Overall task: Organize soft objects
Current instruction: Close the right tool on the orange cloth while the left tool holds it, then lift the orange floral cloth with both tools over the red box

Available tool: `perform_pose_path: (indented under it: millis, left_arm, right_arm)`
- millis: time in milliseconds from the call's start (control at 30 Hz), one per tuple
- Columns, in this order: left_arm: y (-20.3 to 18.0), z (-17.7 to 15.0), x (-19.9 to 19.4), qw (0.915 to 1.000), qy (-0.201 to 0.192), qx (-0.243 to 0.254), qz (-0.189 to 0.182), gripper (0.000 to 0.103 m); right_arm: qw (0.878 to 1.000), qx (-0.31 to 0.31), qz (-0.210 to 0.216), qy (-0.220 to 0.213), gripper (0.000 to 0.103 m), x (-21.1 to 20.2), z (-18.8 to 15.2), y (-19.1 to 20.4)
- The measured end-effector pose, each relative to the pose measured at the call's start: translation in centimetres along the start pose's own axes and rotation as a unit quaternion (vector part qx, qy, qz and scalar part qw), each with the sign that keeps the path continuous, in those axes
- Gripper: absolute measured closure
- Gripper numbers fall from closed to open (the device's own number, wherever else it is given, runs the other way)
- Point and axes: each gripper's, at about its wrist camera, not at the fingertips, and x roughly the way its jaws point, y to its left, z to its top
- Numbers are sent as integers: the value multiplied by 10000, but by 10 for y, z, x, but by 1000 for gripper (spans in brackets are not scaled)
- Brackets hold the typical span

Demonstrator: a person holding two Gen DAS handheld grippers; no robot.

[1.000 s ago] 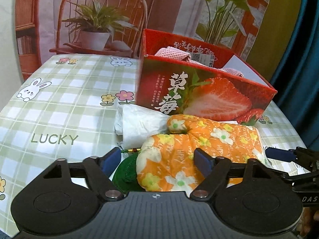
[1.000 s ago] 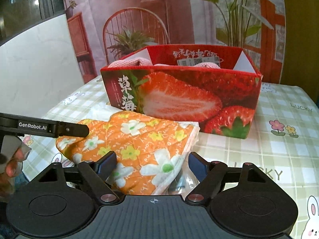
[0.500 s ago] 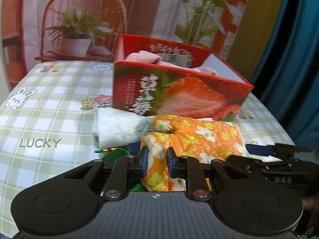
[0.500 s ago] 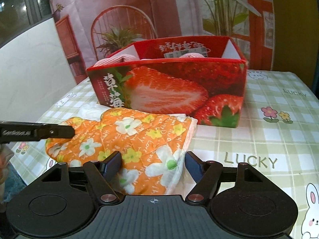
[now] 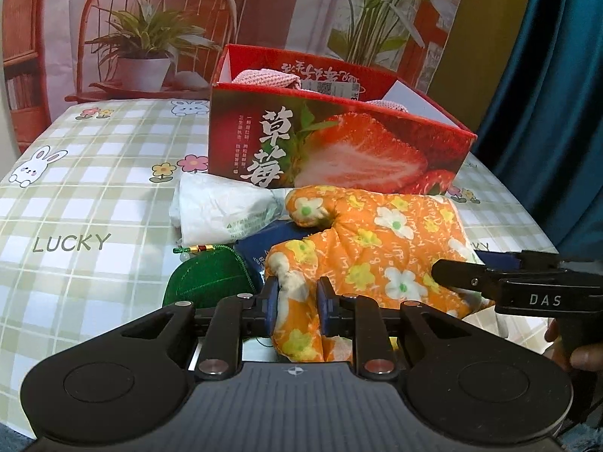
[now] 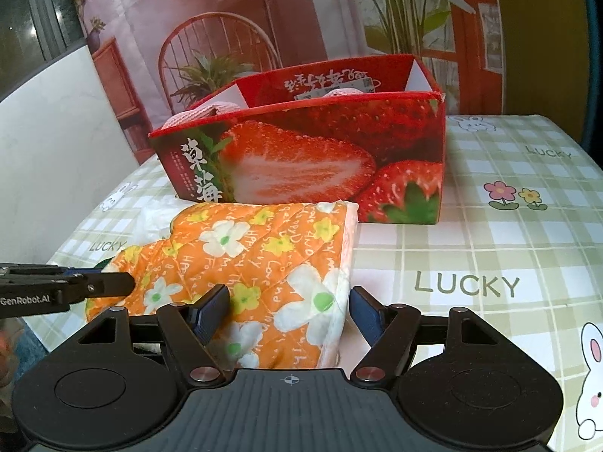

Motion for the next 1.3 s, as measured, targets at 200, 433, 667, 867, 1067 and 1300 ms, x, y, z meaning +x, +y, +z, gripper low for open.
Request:
perform_pose_path:
  millis: [200, 433, 667, 867, 1067, 1300]
  left_arm:
    - [1, 1, -2, 10000, -40, -53, 23, 80]
    - [0, -1, 1, 9999, -7, -116, 105, 76]
    - [0, -1, 3, 9998, 4, -149, 150, 73]
    - [-2, -2, -1, 9999, -138, -51, 91, 83]
    - [-5, -2, -9, 9994, -347, 44, 83, 90]
    - [-6, -1, -15, 9985, -542, 55, 82, 91]
  right_arm:
    - [9929, -1117, -313, -259, 46, -8, -5, 25]
    - [9939, -1012, -277, -329, 74, -14, -1, 21]
    - [9957, -861, -246, -242, 77, -11, -3, 16]
    - [9969, -732, -208, -193, 79, -10, -3, 13]
    - [9970, -692, -80, -351, 92, -11, -4, 14]
    - [9951, -705, -2, -686, 94, -22, -1, 15]
